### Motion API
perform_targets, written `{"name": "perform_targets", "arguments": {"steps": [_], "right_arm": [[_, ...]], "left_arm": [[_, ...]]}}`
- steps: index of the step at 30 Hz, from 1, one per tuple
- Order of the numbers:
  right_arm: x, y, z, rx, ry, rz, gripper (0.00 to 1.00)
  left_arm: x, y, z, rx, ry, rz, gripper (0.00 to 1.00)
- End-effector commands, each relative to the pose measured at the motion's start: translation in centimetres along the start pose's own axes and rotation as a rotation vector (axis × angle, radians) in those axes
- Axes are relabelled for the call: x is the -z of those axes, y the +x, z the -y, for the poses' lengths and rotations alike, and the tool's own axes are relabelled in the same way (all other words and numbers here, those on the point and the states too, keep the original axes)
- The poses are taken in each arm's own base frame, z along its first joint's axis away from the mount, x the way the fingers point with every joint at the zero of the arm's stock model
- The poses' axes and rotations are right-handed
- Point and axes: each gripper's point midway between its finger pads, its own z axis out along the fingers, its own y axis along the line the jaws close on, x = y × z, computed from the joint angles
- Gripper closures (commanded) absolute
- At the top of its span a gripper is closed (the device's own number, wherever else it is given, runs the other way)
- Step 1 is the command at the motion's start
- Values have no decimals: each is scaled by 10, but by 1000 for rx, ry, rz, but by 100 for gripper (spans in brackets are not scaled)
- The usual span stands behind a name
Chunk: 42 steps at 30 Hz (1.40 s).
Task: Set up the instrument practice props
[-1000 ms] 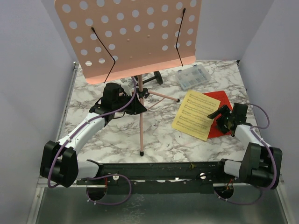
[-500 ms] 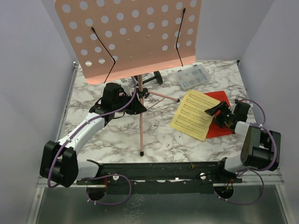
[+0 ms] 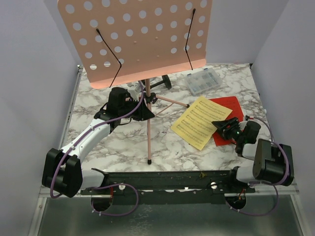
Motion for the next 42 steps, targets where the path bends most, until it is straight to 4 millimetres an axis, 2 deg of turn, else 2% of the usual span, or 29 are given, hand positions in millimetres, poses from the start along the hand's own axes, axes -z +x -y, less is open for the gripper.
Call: {"name": "perform_targets", "arguments": {"steps": [1,5,8,11,12,14,15,18,21,26,29,31,33,37,39,40,42], "right_arm": [[1,-19,1,-131,-27,169,51],[0,-20,-6,-178,-115,191,66],[-6,-17,-1,-219,-130,168,72],[-6,-12,-4,-219,-170,143,87],[-6,-9,-3,-226,-169,137,88],[-6,-6,2,-217,-151,127,93],[-8,-5,5,-202,-132,113,99],[-12,-7,12,-123,-64,85,100],[-12,-24,22,-2,91,93,100],[7,-72,6,301,290,146,100],[19,-93,-12,399,344,169,100],[26,-97,-25,448,360,167,99],[29,-99,-48,512,350,171,100],[21,-79,-105,689,361,154,99],[13,-56,-124,786,409,110,100],[10,-37,-133,835,415,69,99],[7,-1,-139,913,433,-10,100]], "left_arm": [[1,27,-17,87,-66,-87,100],[2,28,-18,86,-71,-85,100],[-1,29,-19,95,-72,-94,100],[-3,31,-20,106,-70,-106,100],[-3,32,-21,105,-75,-105,100],[-2,31,-25,99,-96,-99,95],[-1,30,-26,98,-106,-96,92],[1,28,-28,89,-123,-84,81],[3,29,-31,94,-145,-78,71],[6,24,-22,117,-125,-68,51],[15,24,-19,131,-142,-42,40],[23,24,-16,133,-155,-16,36],[31,25,-12,137,-160,-2,34],[50,23,3,150,-151,37,30],[60,26,9,182,-153,58,29],[65,28,12,212,-151,70,28],[73,36,22,270,-122,84,25]]}}
